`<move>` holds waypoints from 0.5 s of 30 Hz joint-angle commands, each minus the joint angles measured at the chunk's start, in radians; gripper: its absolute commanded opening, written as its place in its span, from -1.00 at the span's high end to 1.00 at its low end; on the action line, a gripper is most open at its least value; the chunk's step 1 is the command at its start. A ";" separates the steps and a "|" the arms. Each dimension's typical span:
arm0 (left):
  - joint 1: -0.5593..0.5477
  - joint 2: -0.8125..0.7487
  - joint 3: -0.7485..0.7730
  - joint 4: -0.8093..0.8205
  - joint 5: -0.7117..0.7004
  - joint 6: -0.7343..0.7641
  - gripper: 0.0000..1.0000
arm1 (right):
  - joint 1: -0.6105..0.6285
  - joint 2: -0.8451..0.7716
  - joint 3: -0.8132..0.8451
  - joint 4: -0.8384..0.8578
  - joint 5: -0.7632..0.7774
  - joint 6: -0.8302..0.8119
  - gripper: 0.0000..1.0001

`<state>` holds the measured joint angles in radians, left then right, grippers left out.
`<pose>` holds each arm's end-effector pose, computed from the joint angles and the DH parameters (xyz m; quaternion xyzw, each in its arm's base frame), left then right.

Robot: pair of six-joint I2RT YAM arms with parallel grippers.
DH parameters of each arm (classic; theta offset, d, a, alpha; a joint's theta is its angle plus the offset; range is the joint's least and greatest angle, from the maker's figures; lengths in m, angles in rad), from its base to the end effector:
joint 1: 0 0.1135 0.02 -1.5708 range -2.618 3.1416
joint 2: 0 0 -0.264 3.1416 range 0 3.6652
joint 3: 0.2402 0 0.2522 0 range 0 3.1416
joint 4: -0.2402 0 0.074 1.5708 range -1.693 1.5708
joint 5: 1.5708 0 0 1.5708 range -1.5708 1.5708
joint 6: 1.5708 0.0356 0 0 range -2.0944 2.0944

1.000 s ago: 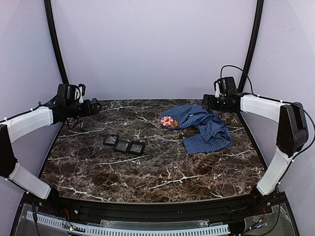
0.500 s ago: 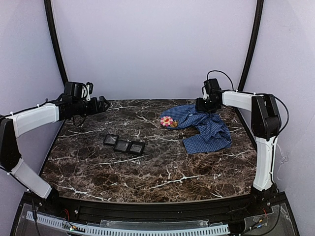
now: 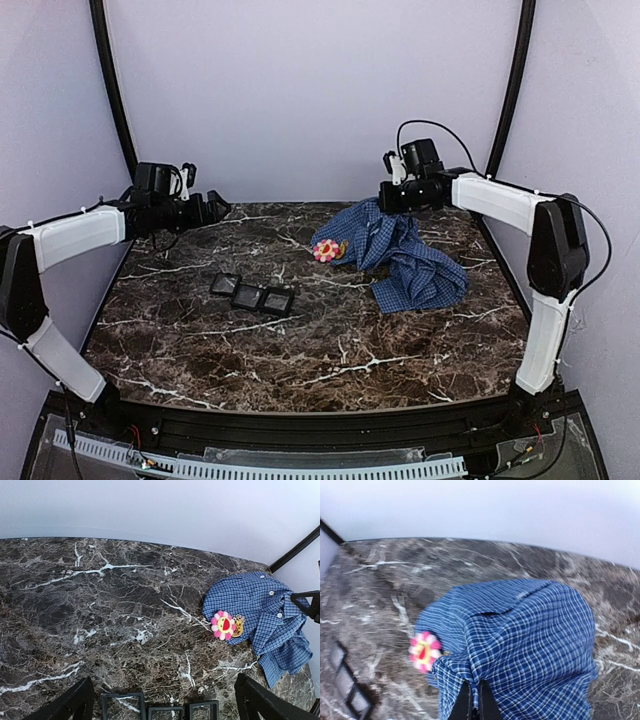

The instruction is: Remove the brooch from the garment

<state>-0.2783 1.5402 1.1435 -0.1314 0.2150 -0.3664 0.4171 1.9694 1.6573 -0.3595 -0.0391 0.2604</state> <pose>0.3393 -0.1048 0.2833 0.0154 0.8637 -0.2451 0.4402 0.4198 0.1875 0.2705 -0.0789 0.8970 0.1610 0.4040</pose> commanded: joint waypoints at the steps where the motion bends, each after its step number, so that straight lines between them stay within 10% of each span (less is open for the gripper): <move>1: -0.007 0.032 0.051 0.065 0.129 0.004 -0.99 | 0.090 -0.201 0.014 0.098 -0.124 -0.037 1.00; 15: -0.041 0.057 0.086 0.152 0.242 -0.032 -0.99 | 0.120 -0.298 -0.044 0.219 -0.212 0.073 1.00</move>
<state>-0.3145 1.6268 1.2358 -0.0349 0.4473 -0.3779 0.5404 1.6688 1.7149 -0.1814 -0.3023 0.2840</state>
